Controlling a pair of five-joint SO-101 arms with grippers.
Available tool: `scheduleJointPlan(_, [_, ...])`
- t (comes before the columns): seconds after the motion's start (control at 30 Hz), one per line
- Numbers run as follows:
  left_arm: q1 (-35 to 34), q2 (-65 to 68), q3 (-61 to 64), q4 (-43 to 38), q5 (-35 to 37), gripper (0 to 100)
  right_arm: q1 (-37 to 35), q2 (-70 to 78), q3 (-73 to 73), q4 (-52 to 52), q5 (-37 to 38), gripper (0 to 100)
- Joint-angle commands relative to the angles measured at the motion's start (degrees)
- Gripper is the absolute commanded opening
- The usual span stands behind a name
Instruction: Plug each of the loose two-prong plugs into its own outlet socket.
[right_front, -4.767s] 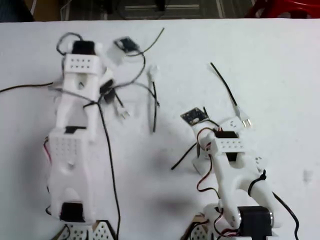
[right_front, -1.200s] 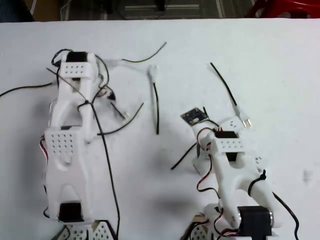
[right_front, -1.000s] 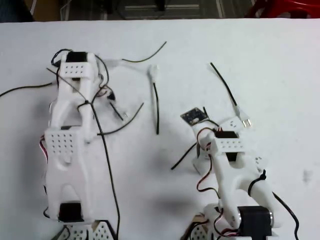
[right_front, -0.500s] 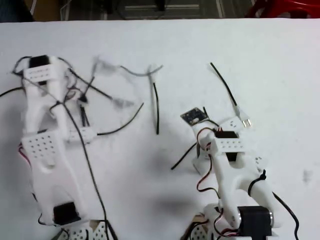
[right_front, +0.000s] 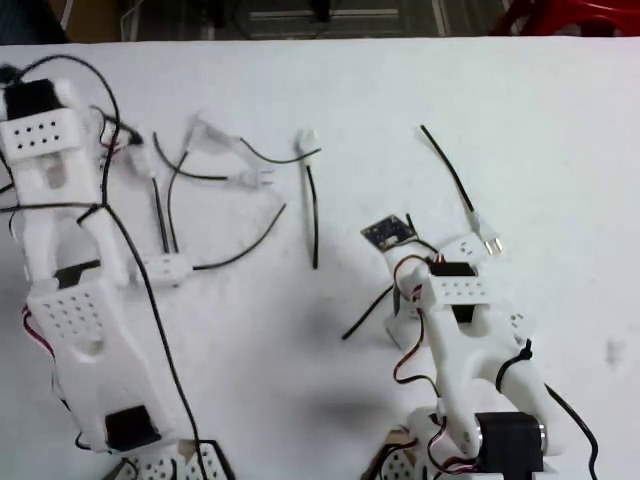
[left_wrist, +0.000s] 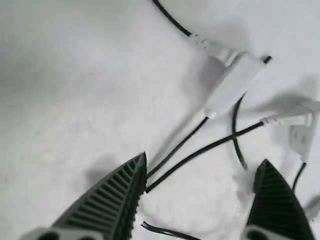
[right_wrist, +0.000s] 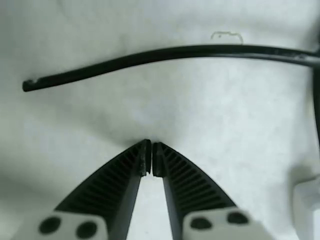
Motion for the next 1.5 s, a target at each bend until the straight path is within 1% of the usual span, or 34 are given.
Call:
scheduleJointPlan(0.0, [8.4,-3.0,-2.4,-0.4,6.9,33,0.0,-0.7,0.1,0.0,0.3,2.0])
scheduleJointPlan(0.1, [15.0,1.5,-2.4,-5.1,10.6,33,0.0,-0.7,0.1,0.0,0.3,2.0])
scheduleJointPlan(0.17, [18.2,5.6,-2.9,-8.4,10.9,33,0.0,-0.7,0.1,0.0,0.3,2.0])
scheduleJointPlan(0.23, [19.9,9.5,-2.9,-11.0,10.9,33,0.0,-0.7,0.1,0.0,0.3,2.0])
scheduleJointPlan(0.33, [20.0,13.8,-3.0,-13.5,10.9,33,0.0,-0.7,0.1,0.0,0.3,2.0])
scheduleJointPlan(0.5, [19.7,16.7,-3.0,-15.0,10.9,33,0.0,-0.7,0.1,0.0,0.3,2.0])
scheduleJointPlan(0.63, [20.9,18.9,-3.0,-15.3,11.0,33,0.0,-0.7,0.1,0.0,0.3,2.0])
scheduleJointPlan(0.77, [20.9,22.1,-3.0,-18.3,15.6,33,0.0,-0.7,0.1,0.0,0.3,2.0])
scheduleJointPlan(0.83, [19.8,22.9,-3.0,-19.0,16.5,33,0.0,-0.7,0.1,0.0,0.3,2.0])
scheduleJointPlan(0.93, [19.4,23.0,-3.0,-18.5,16.5,33,0.0,-0.7,0.1,0.0,0.3,2.0])
scheduleJointPlan(0.97, [19.4,23.0,-3.0,-18.2,16.4,31,0.0,-0.7,0.1,0.0,0.3,2.0])
scheduleJointPlan(1.07, [19.1,22.9,-3.0,-16.1,16.0,22,0.0,-0.7,0.1,0.0,0.3,2.0])
scheduleJointPlan(1.1, [19.1,22.9,-3.0,-15.6,14.9,18,0.0,-0.7,0.1,0.0,0.3,2.0])
scheduleJointPlan(1.2, [19.5,22.9,-3.1,-14.6,8.4,9,0.0,-0.7,0.1,0.0,0.3,2.0])
scheduleJointPlan(1.3, [20.0,22.9,-5.5,-12.5,3.3,2,0.1,-0.7,0.1,0.0,0.3,2.0])
scheduleJointPlan(1.37, [20.4,22.9,-8.9,-8.9,1.7,3,0.1,-0.7,0.1,0.0,0.3,2.0])
scheduleJointPlan(1.47, [21.0,22.9,-18.1,-2.2,1.1,2,0.1,-0.7,0.1,0.0,0.3,2.0])
